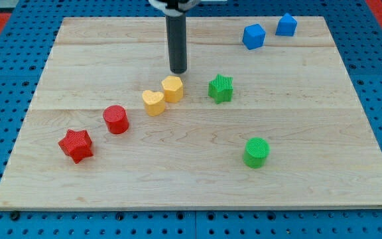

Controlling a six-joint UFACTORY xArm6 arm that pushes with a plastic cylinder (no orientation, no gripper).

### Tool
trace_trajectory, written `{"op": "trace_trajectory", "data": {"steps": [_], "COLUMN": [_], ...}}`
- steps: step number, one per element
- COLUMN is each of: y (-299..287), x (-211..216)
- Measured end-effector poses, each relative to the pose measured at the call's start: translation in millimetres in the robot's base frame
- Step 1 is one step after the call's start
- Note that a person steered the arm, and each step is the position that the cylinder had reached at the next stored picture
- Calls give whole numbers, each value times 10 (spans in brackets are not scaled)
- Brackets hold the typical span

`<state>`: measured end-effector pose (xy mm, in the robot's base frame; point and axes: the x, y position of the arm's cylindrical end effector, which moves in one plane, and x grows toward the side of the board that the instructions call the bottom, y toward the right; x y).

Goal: Move the cube diagonally to the green circle

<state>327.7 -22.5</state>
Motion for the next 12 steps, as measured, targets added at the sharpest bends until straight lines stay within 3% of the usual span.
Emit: {"op": "trace_trajectory", "data": {"steps": [2, 3, 4, 5, 7, 12], "y": [390, 957, 1490, 1633, 1274, 1280], "x": [-811, -1155, -1135, -929, -570, 845]}}
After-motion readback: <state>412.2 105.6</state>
